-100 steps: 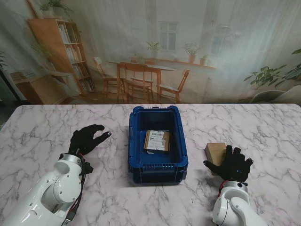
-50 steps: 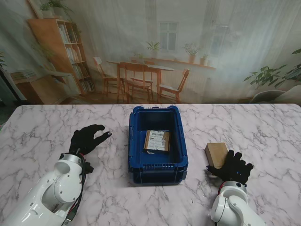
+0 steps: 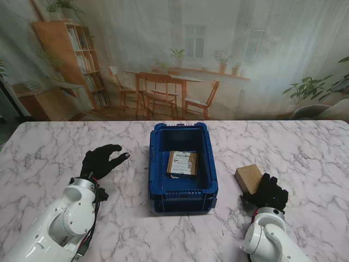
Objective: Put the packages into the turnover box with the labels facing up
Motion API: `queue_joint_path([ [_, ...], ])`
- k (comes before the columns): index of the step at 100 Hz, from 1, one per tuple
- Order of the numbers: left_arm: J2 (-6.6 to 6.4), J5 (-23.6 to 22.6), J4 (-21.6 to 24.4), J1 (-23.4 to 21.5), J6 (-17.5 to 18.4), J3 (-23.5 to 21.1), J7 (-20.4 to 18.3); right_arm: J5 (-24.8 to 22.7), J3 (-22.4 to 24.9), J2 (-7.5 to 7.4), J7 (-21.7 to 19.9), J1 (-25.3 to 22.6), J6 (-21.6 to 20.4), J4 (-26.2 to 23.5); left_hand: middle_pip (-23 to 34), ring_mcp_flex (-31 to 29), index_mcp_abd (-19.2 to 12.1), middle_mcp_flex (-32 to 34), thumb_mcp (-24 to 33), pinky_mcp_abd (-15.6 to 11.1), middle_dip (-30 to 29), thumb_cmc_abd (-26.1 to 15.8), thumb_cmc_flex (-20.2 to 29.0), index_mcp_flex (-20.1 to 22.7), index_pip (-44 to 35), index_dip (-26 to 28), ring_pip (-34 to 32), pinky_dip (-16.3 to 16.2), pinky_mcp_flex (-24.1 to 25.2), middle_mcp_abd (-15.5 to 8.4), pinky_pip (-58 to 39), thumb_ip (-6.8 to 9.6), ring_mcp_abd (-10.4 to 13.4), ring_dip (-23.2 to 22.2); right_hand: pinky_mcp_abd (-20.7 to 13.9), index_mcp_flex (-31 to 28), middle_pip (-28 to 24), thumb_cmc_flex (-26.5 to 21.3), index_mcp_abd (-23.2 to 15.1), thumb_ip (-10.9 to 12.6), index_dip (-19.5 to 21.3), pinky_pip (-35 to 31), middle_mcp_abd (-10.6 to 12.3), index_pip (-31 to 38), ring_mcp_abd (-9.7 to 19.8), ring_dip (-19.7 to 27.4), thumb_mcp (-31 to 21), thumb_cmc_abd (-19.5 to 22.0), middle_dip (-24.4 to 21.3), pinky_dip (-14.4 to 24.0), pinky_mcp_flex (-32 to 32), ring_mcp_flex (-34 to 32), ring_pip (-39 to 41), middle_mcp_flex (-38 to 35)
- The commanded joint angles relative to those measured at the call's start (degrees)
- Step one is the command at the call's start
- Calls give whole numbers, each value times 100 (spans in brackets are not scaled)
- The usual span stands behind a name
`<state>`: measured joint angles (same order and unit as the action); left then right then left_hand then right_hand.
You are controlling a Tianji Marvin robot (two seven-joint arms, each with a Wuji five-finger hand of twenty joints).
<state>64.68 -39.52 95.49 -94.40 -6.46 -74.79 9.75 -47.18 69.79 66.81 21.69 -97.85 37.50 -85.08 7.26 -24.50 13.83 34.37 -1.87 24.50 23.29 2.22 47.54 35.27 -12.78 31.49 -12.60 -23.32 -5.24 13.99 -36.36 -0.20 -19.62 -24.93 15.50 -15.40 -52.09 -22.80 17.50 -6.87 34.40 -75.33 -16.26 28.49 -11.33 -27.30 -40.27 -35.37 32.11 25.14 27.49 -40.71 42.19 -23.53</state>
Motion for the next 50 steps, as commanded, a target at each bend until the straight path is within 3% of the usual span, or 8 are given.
queue_joint_path([
  [1,-12,-42,-10,11,35,7,-105,31,43,46,71,-58,-102,-31,48,39,66,-6,-4,-136,53,-227,99,-60,58,-11,-50,-29,74,-38,-103,-76,8,-60,-73,-587,-194,-627,-563,131,145,-225,52,1587,104,-64,-1201,591,66,88,228,-392,354,-226],
  [29,-64,-184,32,104,116,-53,-305,-70,383,25,229,-307,-766,-584,49,33,61,-8,-7,-135,51,-221,94,-58,55,-8,-47,-31,68,-57,-103,-77,21,-58,-62,-1022,-175,-1070,-681,77,-31,-269,65,1846,107,-8,-1372,680,25,17,750,-926,325,-782],
  [50,-169,-420,319,219,495,-279,-760,-143,765,-33,52,-497,-1320,-1157,-27,49,-17,-141,-8,-184,0,-237,62,-97,66,-9,3,-18,63,-106,-78,-80,109,-26,-82,-1124,-140,-1261,-812,50,-127,-280,136,1899,139,-11,-1403,709,18,-16,858,-1045,296,-897],
])
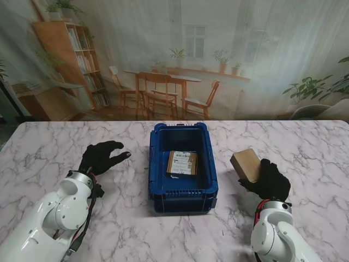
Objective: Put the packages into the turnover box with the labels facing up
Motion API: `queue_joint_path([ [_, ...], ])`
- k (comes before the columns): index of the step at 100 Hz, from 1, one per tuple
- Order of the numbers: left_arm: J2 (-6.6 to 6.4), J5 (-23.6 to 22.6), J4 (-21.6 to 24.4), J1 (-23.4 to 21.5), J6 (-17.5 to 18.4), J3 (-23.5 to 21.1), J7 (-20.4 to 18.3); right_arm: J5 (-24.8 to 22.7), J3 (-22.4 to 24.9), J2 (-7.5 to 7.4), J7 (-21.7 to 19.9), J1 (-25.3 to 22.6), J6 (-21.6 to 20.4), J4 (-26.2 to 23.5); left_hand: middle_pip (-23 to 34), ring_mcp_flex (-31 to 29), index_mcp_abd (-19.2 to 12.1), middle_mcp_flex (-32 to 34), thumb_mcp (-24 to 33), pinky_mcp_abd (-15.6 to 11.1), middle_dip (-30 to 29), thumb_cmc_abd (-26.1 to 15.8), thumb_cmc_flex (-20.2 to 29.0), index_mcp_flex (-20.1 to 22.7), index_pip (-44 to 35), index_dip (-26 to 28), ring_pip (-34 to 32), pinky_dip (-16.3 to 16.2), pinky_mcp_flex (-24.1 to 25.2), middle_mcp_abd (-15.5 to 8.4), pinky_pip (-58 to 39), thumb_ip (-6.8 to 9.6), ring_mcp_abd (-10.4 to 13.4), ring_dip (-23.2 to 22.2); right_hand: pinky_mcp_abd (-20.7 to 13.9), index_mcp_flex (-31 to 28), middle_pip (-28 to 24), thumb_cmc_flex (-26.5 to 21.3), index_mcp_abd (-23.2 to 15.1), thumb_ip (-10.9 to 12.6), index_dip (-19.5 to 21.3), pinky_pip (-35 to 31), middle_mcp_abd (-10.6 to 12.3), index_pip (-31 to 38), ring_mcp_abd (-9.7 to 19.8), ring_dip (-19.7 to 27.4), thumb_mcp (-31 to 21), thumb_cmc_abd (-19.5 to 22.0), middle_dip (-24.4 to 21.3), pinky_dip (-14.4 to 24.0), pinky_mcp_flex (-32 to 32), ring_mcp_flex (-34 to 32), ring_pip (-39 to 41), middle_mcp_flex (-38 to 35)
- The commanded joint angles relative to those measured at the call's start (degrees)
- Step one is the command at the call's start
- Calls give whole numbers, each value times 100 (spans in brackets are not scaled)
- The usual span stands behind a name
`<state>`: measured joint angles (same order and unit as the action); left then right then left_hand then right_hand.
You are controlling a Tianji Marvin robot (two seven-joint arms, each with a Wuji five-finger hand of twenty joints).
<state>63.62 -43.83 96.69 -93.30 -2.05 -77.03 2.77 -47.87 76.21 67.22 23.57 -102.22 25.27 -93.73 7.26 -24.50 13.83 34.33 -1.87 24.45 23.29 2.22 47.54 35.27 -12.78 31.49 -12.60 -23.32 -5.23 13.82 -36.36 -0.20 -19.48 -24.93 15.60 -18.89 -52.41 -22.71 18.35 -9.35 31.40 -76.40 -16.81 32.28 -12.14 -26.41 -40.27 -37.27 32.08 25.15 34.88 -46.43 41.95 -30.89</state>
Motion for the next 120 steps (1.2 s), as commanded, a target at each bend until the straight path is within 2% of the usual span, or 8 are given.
queue_joint_path([
  [1,-66,7,214,116,70,-65,-77,-80,143,-79,-158,-71,-124,-325,-31,49,-18,-140,-6,-179,-4,-239,64,-97,66,-9,5,-17,61,-85,-76,-79,92,-24,-92,-775,-109,-1280,-894,291,166,-172,197,1520,220,-100,-1401,895,21,-19,122,-476,319,-167],
  [22,-121,-38,549,245,406,-221,-391,-233,566,-161,-573,-232,-623,-1019,-106,33,-80,-267,2,-213,-82,-227,86,-121,66,-3,30,0,52,-137,-45,-76,168,-2,-101,-763,-73,-1359,-896,206,16,-170,192,1565,219,-111,-1388,889,18,-44,154,-487,301,-174],
  [36,-136,68,819,248,637,-299,-543,-188,785,-217,-1058,-320,-901,-1528,-214,36,-144,-384,9,-217,-202,-175,152,-173,90,-11,87,24,56,-165,0,-67,205,45,-91,-746,-46,-1444,-880,174,-70,-165,183,1571,210,-114,-1393,895,13,-54,143,-468,283,-153],
  [63,-165,80,1217,170,1150,-332,-656,30,776,-314,-1803,-228,-1351,-2084,-506,112,-251,-961,-15,-235,-591,-139,119,-339,196,-67,212,111,38,-148,155,-73,293,171,-82,-706,-27,-1475,-827,287,-78,-145,157,1533,202,-122,-1433,885,18,-73,122,-423,247,-91],
  [76,-198,17,1263,224,1411,-278,-766,307,568,-346,-2111,-7,-1420,-2139,-610,207,-279,-1443,4,-284,-908,11,56,-877,524,-257,322,236,8,-162,410,-61,374,302,-77,-701,-11,-1490,-819,286,-78,-144,148,1517,198,-125,-1427,894,13,-75,119,-416,242,-78],
  [96,-243,-258,1203,371,1749,-154,-824,769,210,-396,-2622,428,-1308,-2193,-805,363,-226,-2324,14,-483,-1390,702,-124,-2142,1257,-960,402,288,-57,-87,691,-11,465,439,-33,-710,27,-1477,-760,311,-86,-165,100,1445,151,-141,-1398,925,0,-59,91,-385,242,-58],
  [110,-263,-429,1073,507,2041,-70,-782,946,-33,-430,-2882,712,-1236,-2192,-844,506,-365,-2713,61,-802,-1647,1193,-306,-2677,1385,-1462,478,292,-162,-120,871,53,586,569,-35,-717,41,-1503,-752,326,-88,-181,92,1412,146,-153,-1392,942,-5,-49,98,-384,253,-53],
  [120,-281,-556,995,598,2212,-11,-772,1036,-185,-448,-3021,873,-1203,-2181,-844,532,-437,-2758,75,-1026,-1682,1438,-309,-2763,1383,-1547,490,290,-233,-240,883,86,730,606,-38,-721,51,-1531,-753,337,-83,-193,87,1402,144,-160,-1397,950,-9,-43,112,-388,259,-59],
])
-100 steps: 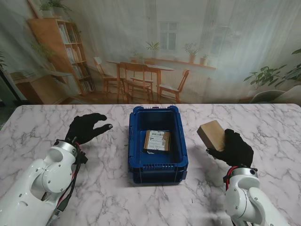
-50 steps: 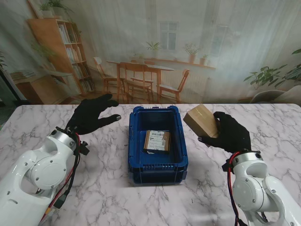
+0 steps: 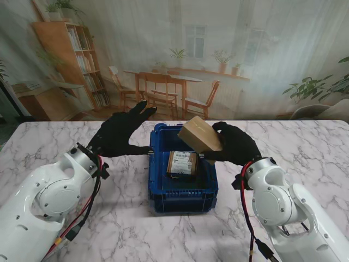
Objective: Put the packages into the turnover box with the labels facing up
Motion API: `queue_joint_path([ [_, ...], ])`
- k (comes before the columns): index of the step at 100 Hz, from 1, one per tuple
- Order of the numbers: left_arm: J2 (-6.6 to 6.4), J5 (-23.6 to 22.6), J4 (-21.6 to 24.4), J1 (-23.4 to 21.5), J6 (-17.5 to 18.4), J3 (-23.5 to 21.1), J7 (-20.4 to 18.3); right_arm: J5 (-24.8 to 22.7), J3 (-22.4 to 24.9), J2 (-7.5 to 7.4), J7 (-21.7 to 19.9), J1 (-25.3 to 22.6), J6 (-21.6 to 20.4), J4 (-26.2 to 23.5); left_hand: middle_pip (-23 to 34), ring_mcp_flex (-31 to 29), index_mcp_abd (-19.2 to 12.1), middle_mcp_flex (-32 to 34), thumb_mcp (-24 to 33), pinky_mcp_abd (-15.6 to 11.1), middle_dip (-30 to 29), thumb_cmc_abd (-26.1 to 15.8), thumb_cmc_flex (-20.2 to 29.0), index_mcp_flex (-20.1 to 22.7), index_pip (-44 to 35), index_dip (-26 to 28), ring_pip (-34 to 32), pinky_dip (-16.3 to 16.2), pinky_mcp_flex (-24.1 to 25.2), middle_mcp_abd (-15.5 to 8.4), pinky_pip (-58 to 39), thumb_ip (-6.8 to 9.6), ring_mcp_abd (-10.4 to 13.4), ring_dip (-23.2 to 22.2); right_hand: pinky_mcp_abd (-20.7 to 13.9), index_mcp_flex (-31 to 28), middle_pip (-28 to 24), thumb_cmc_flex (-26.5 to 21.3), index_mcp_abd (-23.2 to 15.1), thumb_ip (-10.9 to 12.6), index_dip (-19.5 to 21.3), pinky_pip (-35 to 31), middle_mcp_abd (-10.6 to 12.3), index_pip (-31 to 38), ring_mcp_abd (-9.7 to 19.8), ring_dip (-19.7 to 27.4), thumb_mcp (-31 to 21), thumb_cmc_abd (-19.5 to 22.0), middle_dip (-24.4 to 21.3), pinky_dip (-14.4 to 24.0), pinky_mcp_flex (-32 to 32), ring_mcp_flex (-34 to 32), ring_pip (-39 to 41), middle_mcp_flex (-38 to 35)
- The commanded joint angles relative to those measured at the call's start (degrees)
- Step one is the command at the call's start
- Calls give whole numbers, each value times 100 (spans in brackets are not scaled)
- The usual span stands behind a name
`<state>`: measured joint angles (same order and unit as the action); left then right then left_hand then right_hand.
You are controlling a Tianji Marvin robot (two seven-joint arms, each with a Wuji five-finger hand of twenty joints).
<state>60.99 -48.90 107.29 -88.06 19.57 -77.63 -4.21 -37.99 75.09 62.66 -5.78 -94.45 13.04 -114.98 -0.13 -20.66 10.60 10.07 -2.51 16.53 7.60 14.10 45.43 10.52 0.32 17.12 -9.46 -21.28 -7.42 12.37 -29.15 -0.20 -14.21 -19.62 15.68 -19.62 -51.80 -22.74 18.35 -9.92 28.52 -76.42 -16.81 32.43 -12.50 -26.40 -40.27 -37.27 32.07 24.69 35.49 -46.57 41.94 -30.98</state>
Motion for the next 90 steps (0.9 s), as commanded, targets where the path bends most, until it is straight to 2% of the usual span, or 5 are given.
queue_joint_path([
  [1,-18,-63,-73,84,63,59,-69,57,-86,7,-98,111,24,-54,-96,146,-118,-313,142,-240,-110,267,-94,-276,66,-113,175,87,-16,-124,164,89,212,77,-43,-648,-8,-1529,-753,394,205,-193,82,1386,178,-162,-1396,948,-9,4,52,-375,262,-52],
  [19,-36,-480,-219,234,280,177,140,334,-274,-22,-352,318,140,-45,116,5,-87,-44,230,-171,243,346,89,45,-348,235,138,33,0,-437,96,85,494,97,2,-680,21,-1552,-708,401,188,-203,54,1321,154,-170,-1381,964,-19,14,36,-366,260,-56],
  [54,-26,-629,-145,194,331,330,330,436,-641,-22,-429,735,177,240,304,-177,-303,296,248,-72,371,202,358,384,-548,578,126,-58,64,-775,-73,82,621,61,-8,-726,31,-1557,-716,426,188,-218,60,1279,166,-182,-1428,924,-23,16,75,-405,270,-87],
  [63,-36,-641,-130,193,392,363,287,488,-680,-24,-461,799,181,265,323,-200,-319,284,238,-53,379,184,378,374,-529,611,121,-76,41,-741,-116,84,598,51,-12,-735,34,-1562,-724,417,184,-217,59,1272,161,-182,-1428,921,-26,12,76,-403,267,-91],
  [90,-21,-760,-262,306,489,551,540,528,-770,-89,-817,963,197,269,205,-114,-360,-131,223,-94,290,120,473,-260,80,244,125,-115,88,-577,-196,109,619,0,2,-736,50,-1602,-712,397,149,-231,44,1259,153,-193,-1428,923,-34,10,83,-410,281,-87],
])
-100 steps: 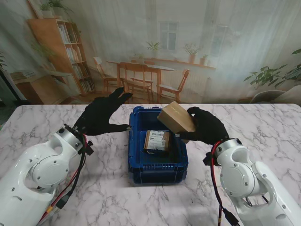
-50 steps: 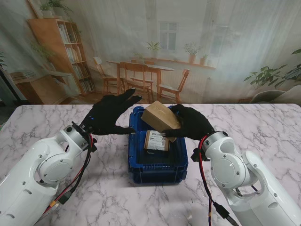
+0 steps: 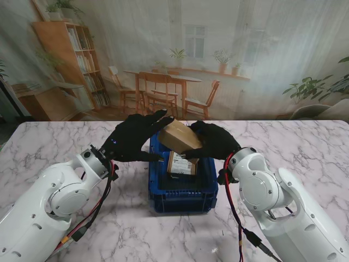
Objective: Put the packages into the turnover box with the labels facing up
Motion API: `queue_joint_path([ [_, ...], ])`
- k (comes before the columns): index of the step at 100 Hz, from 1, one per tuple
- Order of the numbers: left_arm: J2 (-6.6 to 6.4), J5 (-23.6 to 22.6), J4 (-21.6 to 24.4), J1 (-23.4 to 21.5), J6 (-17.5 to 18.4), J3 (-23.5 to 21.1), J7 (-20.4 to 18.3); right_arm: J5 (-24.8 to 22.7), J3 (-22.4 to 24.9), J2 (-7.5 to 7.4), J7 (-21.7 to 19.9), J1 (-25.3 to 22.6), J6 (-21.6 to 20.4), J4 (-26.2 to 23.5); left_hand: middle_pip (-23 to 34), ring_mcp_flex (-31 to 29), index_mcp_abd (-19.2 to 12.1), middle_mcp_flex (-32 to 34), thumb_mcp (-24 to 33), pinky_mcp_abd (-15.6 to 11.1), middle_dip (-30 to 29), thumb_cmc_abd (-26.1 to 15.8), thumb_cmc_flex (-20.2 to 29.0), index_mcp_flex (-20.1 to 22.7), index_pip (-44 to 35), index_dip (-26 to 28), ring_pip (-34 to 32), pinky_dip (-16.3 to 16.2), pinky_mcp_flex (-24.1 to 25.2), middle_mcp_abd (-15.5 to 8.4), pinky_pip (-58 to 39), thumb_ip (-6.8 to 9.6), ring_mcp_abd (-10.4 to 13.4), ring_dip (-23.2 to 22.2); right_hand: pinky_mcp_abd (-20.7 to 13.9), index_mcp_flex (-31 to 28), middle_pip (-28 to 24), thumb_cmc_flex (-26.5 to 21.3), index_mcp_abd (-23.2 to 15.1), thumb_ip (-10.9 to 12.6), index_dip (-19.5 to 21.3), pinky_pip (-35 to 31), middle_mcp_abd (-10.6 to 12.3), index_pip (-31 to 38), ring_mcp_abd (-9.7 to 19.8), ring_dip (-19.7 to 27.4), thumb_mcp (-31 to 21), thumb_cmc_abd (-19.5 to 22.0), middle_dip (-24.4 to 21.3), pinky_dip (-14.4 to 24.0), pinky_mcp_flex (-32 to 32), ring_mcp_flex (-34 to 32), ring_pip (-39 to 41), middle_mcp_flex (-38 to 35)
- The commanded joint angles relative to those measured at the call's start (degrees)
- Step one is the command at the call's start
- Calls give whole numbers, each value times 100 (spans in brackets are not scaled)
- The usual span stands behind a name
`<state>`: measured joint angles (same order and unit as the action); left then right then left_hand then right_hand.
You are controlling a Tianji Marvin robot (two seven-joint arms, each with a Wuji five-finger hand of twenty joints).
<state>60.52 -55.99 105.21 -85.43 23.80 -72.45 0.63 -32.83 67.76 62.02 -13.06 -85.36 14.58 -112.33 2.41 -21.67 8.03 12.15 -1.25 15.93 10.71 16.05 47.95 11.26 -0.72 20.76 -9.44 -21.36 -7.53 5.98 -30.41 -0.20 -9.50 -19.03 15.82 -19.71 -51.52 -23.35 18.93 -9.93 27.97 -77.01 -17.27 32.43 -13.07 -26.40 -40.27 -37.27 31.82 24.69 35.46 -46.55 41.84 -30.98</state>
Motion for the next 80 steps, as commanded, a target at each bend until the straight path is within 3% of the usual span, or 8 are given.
queue_joint_path([
  [1,27,-58,-60,48,77,35,74,16,-40,-29,-104,62,45,5,-48,-9,-107,-342,96,-34,-23,-77,219,-347,190,-132,124,-107,99,63,-70,109,150,-58,-12,-728,24,-1544,-769,399,203,-172,89,1259,210,-193,-1430,925,-10,10,86,-413,292,-87],
  [7,33,-86,-84,77,137,47,154,30,-57,-44,-184,100,49,15,-32,-4,-138,-383,101,-42,-66,-65,205,-370,196,-541,125,-112,107,71,-70,126,178,-67,-9,-724,34,-1551,-757,412,199,-176,92,1250,211,-195,-1441,924,-14,10,89,-411,293,-80],
  [31,29,-179,-110,183,302,30,235,82,-120,-85,-397,211,6,75,-4,-5,-207,-409,101,-29,-56,-6,199,-347,194,-724,133,-132,120,99,-88,134,217,-64,-15,-724,63,-1566,-744,462,198,-182,79,1212,224,-202,-1482,891,-29,7,92,-415,301,-66],
  [63,-17,-462,-263,473,411,196,184,277,-170,-165,-794,296,-191,140,169,-140,-719,-236,147,-37,70,-82,442,11,-220,-96,69,-215,87,55,-192,140,239,-129,-31,-730,83,-1652,-740,517,206,-194,80,1181,251,-209,-1601,809,-43,10,102,-433,309,-70],
  [80,-12,-331,-382,574,487,274,136,368,-169,-188,-899,291,-276,155,218,-159,-976,-175,143,-22,108,-94,523,246,-303,128,71,-221,127,15,-190,146,254,-150,-38,-731,87,-1650,-741,531,213,-200,81,1177,251,-211,-1638,783,-46,14,110,-436,306,-84],
])
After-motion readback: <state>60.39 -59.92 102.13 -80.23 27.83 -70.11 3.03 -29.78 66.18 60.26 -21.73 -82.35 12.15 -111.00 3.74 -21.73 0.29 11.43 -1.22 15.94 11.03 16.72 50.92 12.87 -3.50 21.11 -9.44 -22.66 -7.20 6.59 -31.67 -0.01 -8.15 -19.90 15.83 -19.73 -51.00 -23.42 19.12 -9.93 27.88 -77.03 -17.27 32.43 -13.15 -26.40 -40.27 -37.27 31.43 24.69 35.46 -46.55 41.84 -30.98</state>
